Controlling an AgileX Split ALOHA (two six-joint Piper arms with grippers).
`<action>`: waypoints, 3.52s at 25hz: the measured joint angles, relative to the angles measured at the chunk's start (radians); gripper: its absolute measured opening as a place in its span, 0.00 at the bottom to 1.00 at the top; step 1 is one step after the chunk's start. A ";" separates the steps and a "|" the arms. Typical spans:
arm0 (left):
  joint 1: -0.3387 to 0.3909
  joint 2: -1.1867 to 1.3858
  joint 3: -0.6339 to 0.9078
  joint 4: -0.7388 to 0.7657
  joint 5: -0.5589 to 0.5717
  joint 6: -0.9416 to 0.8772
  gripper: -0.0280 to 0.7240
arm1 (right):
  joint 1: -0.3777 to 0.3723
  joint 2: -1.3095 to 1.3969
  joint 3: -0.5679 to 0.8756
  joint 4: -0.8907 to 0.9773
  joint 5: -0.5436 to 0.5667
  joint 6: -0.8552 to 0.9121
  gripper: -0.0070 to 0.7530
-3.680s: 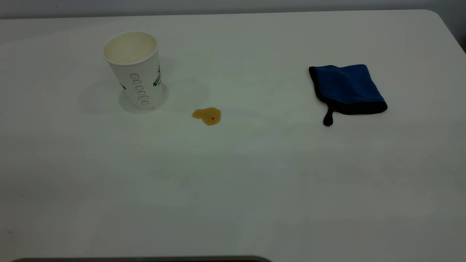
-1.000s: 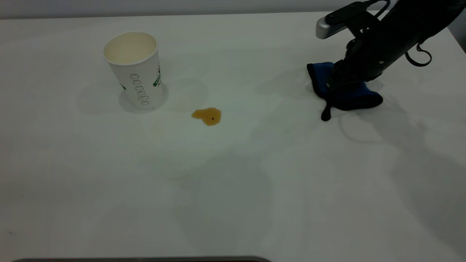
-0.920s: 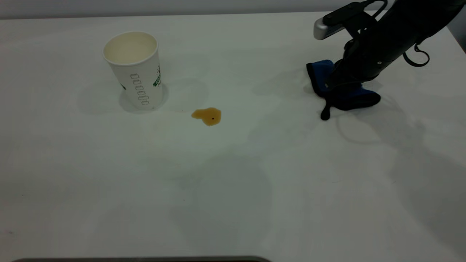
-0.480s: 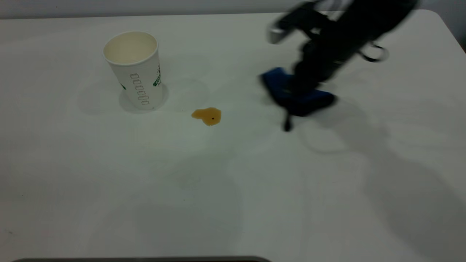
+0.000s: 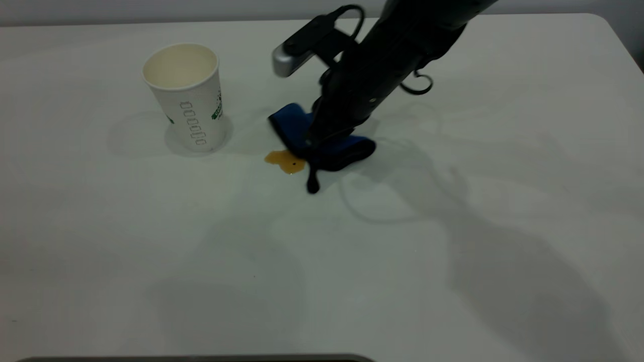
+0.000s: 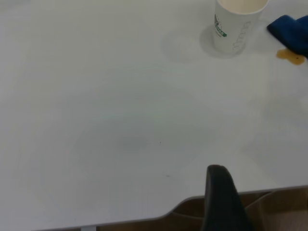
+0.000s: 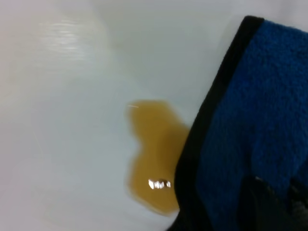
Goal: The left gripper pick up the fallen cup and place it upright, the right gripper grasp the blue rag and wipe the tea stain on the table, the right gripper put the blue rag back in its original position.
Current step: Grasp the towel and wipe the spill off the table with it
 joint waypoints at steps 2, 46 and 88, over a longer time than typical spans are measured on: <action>0.000 0.000 0.000 0.000 0.000 0.000 0.66 | 0.021 0.000 -0.003 0.000 0.002 0.000 0.06; 0.000 0.000 0.000 0.000 0.000 -0.001 0.66 | 0.176 0.000 -0.052 -0.387 0.190 0.562 0.06; 0.000 0.000 0.000 0.004 0.000 -0.001 0.66 | -0.287 -0.085 -0.056 -0.674 0.347 0.773 0.26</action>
